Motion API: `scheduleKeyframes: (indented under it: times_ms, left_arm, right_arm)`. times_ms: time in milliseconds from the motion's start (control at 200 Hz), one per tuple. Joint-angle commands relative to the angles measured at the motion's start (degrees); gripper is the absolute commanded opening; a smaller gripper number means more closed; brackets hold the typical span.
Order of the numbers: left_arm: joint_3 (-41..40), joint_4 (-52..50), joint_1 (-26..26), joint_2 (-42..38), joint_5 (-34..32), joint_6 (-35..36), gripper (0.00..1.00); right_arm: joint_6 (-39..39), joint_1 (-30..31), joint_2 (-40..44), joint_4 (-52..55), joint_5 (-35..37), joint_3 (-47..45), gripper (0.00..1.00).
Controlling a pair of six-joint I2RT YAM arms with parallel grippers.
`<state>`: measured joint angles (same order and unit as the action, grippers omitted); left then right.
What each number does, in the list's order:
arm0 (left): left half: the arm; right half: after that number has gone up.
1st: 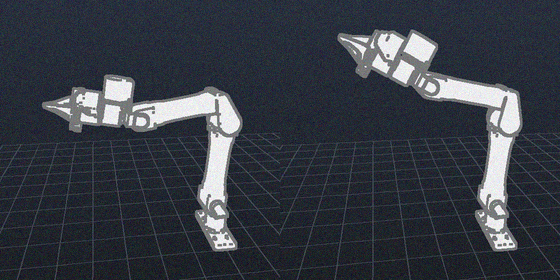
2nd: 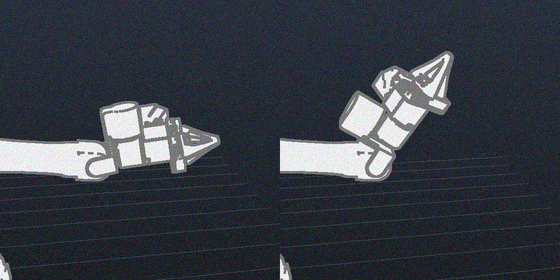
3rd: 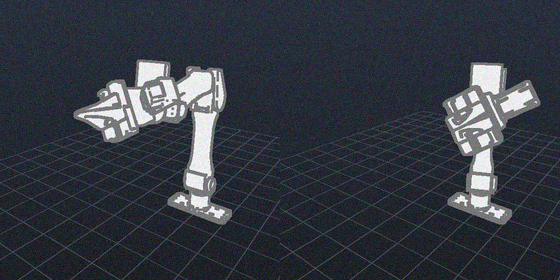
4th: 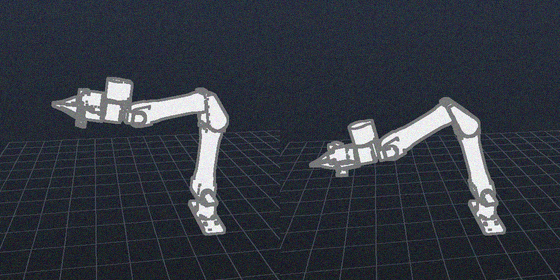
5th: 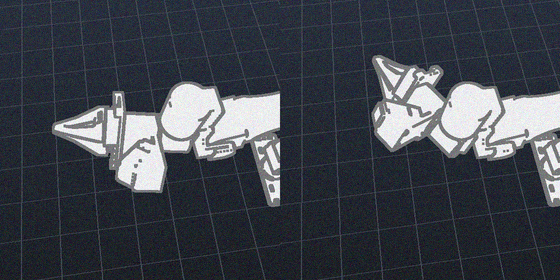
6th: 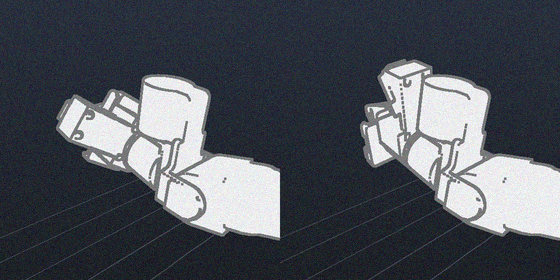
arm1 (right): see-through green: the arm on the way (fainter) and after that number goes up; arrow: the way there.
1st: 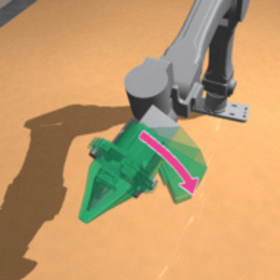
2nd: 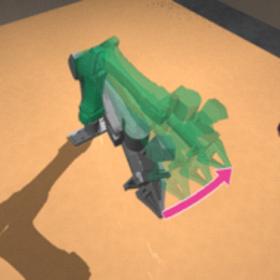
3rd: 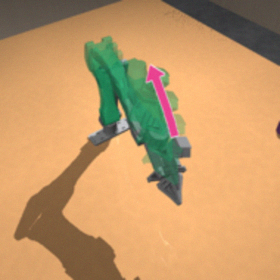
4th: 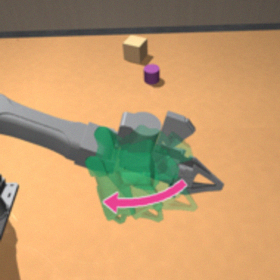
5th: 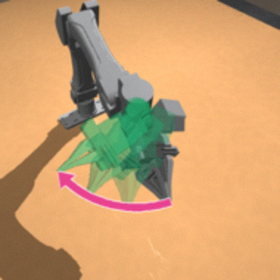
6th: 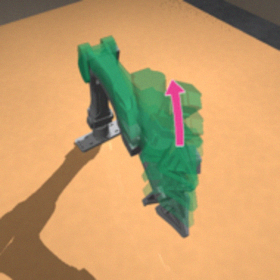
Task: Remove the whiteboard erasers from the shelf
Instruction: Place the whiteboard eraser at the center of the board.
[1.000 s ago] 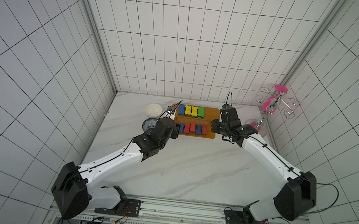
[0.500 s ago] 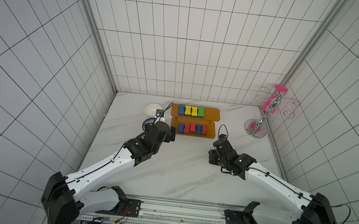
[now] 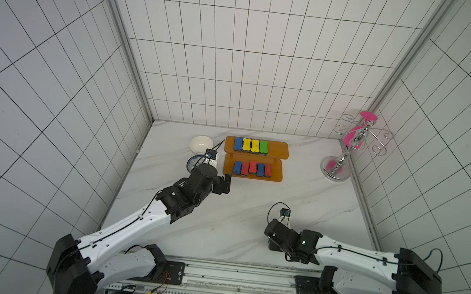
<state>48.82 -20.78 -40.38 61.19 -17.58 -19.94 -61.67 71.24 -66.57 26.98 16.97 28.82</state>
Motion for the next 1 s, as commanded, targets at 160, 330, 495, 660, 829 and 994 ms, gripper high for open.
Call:
scheduleKeyframes:
  times_ms: [160, 330, 495, 660, 829, 994]
  left_arm:
    - [0.04, 1.31, -0.71, 0.57, 3.26, 0.39, 0.97]
    - [0.32, 1.18, -1.09, 0.43, 3.69, 0.71, 0.97]
    - [0.25, 1.43, -1.36, 0.57, 3.90, 0.95, 0.97]
    - [0.44, 1.49, -1.37, 2.21, 3.72, 1.03, 0.97]
    - [1.40, 1.44, -1.54, 2.97, 3.80, 0.19, 0.97]
    - [2.75, 2.70, -1.94, 4.52, 3.90, 1.41, 0.98]
  right_arm:
    - [-10.38, 6.83, 1.80, 6.16, 4.51, -2.39, 0.38]
    - [-11.43, 7.78, 0.99, 5.89, 3.60, -4.24, 0.42]
    - [-9.92, 8.07, 1.11, 5.11, 3.25, -4.18, 0.47]
    - [-9.94, 9.05, 0.65, 7.77, 3.80, -2.33, 0.55]
    - [-9.83, 9.06, 4.40, 12.89, 6.42, -0.56, 0.60]
    - [-5.80, 6.56, 11.31, 19.14, 10.85, 4.84, 0.60]
